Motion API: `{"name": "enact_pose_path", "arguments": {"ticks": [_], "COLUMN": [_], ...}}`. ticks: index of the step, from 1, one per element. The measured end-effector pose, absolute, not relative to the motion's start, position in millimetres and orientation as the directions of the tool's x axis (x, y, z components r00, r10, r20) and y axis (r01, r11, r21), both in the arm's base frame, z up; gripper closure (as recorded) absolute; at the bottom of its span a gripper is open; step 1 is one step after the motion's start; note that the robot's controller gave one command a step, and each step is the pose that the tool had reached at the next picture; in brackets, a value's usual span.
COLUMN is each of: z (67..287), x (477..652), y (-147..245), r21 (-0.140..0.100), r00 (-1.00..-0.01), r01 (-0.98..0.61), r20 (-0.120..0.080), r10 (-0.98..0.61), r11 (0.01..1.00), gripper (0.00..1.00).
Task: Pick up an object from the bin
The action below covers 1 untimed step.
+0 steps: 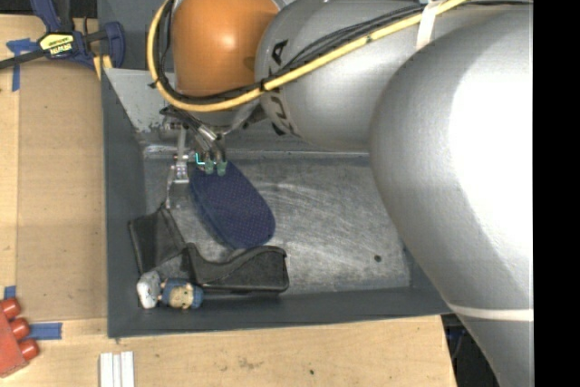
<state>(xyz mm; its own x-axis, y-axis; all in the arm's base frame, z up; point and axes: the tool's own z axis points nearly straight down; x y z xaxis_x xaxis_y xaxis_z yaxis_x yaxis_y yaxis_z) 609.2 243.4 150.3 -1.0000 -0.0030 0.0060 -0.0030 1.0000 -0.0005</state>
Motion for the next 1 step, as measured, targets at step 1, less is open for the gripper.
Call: {"name": "enact_pose_path", "arguments": {"ticks": [1], "z": [153.8], "x": [612.9], "y": [154.7], "r21": [-0.004], "r00": [-0.999], "r01": [-0.035], "r20": [-0.001], "r10": [-0.035], "r11": [0.999], "gripper": [0.0]}}
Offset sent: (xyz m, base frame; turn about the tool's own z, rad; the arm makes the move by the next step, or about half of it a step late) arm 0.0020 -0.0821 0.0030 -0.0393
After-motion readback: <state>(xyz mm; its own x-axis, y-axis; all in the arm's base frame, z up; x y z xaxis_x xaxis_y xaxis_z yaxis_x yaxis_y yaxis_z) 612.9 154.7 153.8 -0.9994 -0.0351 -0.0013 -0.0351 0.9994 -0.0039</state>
